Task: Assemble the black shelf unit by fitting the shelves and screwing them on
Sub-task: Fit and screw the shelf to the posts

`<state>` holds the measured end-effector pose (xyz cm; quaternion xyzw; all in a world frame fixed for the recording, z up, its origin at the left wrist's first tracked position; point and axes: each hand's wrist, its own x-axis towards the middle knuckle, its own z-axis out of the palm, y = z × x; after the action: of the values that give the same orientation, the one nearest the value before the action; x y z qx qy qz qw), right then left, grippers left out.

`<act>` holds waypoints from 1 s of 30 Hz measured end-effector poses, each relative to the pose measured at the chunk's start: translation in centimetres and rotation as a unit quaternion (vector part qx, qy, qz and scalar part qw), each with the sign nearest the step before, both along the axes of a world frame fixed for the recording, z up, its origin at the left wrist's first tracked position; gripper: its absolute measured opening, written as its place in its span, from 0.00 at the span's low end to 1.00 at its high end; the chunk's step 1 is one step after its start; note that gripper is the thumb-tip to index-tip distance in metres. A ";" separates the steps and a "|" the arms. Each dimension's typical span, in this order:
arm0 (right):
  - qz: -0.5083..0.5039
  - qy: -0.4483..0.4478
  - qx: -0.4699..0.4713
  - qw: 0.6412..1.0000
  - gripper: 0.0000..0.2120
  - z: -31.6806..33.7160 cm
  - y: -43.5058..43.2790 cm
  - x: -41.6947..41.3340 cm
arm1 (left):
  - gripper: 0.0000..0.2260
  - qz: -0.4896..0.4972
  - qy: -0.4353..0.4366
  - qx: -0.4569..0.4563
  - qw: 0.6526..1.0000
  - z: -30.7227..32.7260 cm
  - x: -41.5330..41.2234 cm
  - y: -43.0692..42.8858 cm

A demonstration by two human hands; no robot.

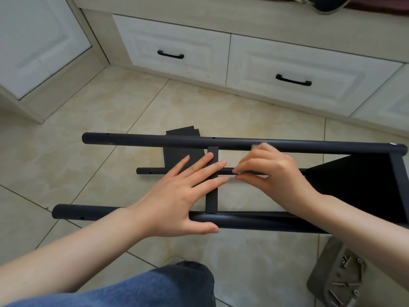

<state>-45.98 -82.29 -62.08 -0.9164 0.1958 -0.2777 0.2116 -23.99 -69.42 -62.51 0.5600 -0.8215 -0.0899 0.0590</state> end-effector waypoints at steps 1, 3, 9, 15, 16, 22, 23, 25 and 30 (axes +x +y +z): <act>0.003 0.005 0.032 0.999 0.07 0.0 0.3 -0.3 | 0.41 0.000 -0.002 -0.007 1.000 -0.1 0.0 0.1; -0.007 0.028 0.115 0.993 0.09 -0.2 1.0 -0.5 | 0.40 -0.001 -0.002 -0.018 1.000 -0.4 -0.1 0.2; -0.051 0.164 0.401 0.900 0.07 -1.6 1.1 0.3 | 0.36 -0.003 0.010 -0.033 0.999 -0.7 -0.2 0.3; -0.005 0.169 0.567 0.806 0.02 -1.8 0.1 1.9 | 0.36 -0.013 0.011 -0.040 0.999 -0.8 -0.1 0.1; 0.000 0.179 0.575 0.799 0.02 -1.9 0.0 2.1 | 0.36 -0.014 0.012 -0.041 0.999 -0.8 -0.1 0.1; 0.016 0.214 0.624 0.752 0.03 -2.9 -0.5 3.5 | 0.36 -0.004 0.032 -0.041 0.999 -1.0 -0.2 0.2; 0.021 0.215 0.633 0.744 0.04 -3.1 -0.4 3.6 | 0.36 -0.005 0.035 -0.043 0.998 -1.0 -0.2 0.2; 0.028 0.223 0.651 0.725 0.05 -3.4 -0.2 3.8 | 0.36 -0.007 0.037 -0.046 0.998 -1.1 -0.2 0.2; 0.044 0.233 0.660 0.713 0.04 -3.5 0.0 3.7 | 0.35 -0.007 0.032 -0.054 0.998 -1.2 -0.3 0.4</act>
<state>-42.26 -82.24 -65.59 -0.5873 0.3321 0.1537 0.7220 -24.26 -69.07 -63.72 0.5469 -0.8268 -0.0637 0.1149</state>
